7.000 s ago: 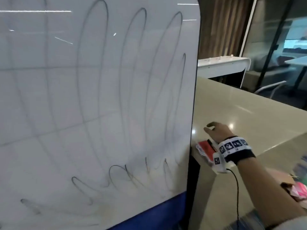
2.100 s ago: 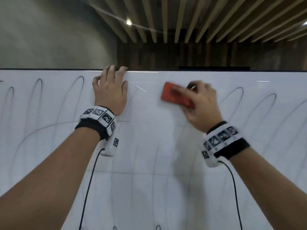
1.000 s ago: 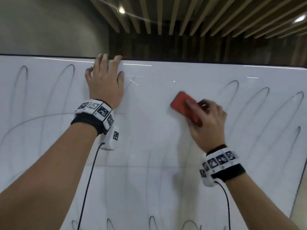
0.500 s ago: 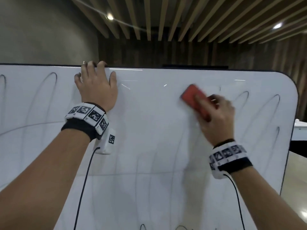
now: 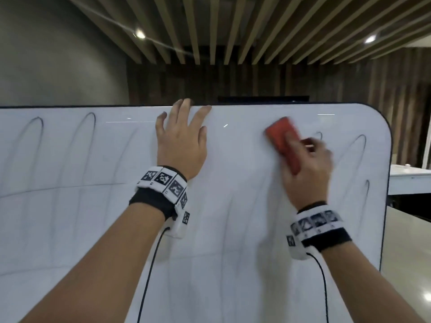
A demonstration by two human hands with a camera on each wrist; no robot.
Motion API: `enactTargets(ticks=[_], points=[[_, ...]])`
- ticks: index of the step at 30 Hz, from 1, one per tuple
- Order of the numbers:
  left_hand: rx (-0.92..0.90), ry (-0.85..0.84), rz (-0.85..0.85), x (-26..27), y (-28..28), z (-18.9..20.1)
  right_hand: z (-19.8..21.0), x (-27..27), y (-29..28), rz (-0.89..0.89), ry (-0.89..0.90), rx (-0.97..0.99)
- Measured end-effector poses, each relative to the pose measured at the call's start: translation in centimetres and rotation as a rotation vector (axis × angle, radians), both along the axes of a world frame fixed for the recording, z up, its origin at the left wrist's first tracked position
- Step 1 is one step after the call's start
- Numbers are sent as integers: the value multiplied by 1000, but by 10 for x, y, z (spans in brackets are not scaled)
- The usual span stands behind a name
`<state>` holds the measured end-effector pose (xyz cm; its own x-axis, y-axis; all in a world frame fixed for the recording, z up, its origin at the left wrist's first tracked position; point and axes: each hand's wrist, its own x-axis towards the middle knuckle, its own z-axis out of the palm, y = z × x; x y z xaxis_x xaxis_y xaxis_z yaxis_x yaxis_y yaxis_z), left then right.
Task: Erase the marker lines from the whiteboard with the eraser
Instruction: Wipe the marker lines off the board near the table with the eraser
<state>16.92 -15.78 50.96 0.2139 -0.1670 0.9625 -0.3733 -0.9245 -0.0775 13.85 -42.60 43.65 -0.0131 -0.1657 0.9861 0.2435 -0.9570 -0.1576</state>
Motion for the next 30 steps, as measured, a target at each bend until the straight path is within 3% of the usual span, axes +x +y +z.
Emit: enactTargets(ticks=[2,4,6,8,10,12,15,17,19,22,23,24,26,30], points=[[-15,-5,8,2,-3,2,13,-2,-25,45,-16,334],[-38,2,15,2,-9,-2,9,-1,-13,55,0,422],[-54,6,35,3,-13,-4,-9,-1,20,106,17,231],[-58,7,58,3,-15,-5,-36,-2,41,96,109,-154],[-50,11,75,2,-17,-6,-34,-6,20,19,140,-354],[-44,12,83,2,-18,-6,-18,-9,-23,-7,74,-123],[-57,21,83,0,-21,-7,7,-14,-73,16,27,470],[-64,31,82,-1,-23,-8,10,-11,-59,-6,54,559],[-66,28,74,-1,-23,-8,-4,-8,-19,9,73,242],[-47,10,76,0,-18,-8,-47,-9,19,37,194,-495],[-38,8,77,0,-16,-8,-49,-11,13,34,218,-602],[-32,7,77,1,-15,-8,-43,-13,0,44,217,-579],[-31,5,75,0,-15,-7,-30,-10,-35,58,157,-241],[-35,16,70,0,-14,-6,-12,-17,-108,49,-15,709]])
